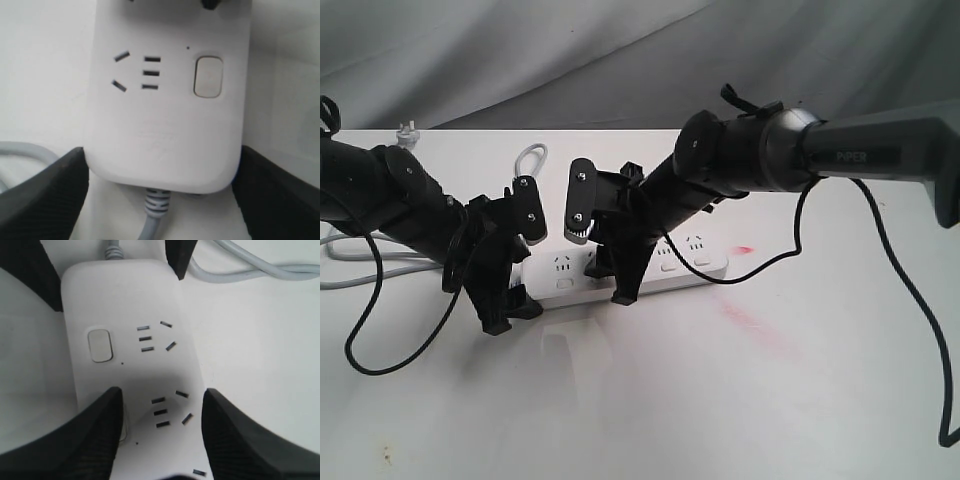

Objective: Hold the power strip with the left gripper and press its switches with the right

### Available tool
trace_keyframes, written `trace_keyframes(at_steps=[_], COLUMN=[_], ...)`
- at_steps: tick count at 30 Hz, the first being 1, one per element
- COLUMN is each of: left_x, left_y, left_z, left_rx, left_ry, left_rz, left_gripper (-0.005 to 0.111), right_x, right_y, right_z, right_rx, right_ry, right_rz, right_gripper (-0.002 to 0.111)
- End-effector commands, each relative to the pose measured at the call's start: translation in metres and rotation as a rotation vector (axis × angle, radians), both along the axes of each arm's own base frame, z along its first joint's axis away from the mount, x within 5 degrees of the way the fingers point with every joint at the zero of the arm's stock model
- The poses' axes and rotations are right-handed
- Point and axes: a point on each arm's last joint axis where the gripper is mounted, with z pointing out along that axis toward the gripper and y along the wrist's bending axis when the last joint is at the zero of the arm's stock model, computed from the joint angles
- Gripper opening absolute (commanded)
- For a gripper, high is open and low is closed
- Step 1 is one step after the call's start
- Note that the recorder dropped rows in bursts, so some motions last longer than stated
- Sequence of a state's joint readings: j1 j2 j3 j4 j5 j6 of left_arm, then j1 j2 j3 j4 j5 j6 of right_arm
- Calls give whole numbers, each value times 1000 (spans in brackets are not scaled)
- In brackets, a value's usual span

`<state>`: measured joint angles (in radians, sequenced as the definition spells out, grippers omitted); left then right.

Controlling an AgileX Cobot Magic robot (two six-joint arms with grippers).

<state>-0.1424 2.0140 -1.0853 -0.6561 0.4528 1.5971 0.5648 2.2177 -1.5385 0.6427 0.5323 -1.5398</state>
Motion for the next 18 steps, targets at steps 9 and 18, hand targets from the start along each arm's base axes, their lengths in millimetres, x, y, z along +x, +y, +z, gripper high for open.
trace_keyframes(at_steps=[9,18], left_x=[2,2], left_y=[2,2], left_z=[0,0], left_rx=[15,15], left_ry=[-20,-20], left_rz=[-1,-1], left_gripper=[65,65], right_x=[-16,-13], right_y=[-24,-21], right_z=[-44,-41], right_rx=[-111,-70], right_ry=[44,26], right_rz=[54,-1], right_gripper=[47,47])
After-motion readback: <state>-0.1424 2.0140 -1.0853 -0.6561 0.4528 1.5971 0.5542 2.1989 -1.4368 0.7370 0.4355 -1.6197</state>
